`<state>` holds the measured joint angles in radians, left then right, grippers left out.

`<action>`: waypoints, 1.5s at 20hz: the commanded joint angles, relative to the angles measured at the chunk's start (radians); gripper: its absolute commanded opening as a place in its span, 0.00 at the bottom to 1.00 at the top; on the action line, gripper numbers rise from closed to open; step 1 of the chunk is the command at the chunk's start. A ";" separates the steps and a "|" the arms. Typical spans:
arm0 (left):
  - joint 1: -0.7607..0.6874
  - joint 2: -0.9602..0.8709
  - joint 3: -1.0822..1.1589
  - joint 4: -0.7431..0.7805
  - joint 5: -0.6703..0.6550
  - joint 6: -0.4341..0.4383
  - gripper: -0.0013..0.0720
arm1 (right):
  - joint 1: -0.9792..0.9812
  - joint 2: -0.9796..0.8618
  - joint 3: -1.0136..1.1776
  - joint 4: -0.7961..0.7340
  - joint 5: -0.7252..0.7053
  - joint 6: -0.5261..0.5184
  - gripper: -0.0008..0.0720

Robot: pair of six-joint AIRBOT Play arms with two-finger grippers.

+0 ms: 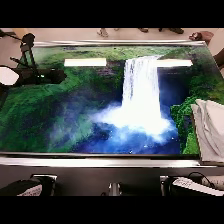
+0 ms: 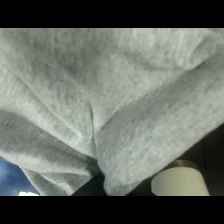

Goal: Fold the shirts.

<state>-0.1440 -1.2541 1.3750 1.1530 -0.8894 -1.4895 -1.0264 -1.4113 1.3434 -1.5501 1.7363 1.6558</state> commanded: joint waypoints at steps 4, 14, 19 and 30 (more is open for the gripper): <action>-0.001 -0.001 0.001 0.000 -0.004 0.000 0.05 | 0.000 0.003 -0.069 -0.065 -0.112 -0.037 0.94; -0.102 -0.203 0.441 0.690 -0.385 -0.257 0.05 | 0.517 0.005 0.449 0.221 -0.430 -0.097 0.94; -0.103 -0.346 0.381 0.563 -0.703 -0.262 0.94 | 0.929 -0.150 0.428 0.203 -0.106 0.005 0.94; -0.115 -0.218 0.223 0.506 -0.445 -0.317 0.93 | 0.993 -0.193 0.418 0.144 -0.088 0.053 0.94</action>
<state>-0.2592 -1.4750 1.6039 1.6608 -1.3476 -1.8011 -0.0418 -1.6005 1.7607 -1.4014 1.6424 1.7023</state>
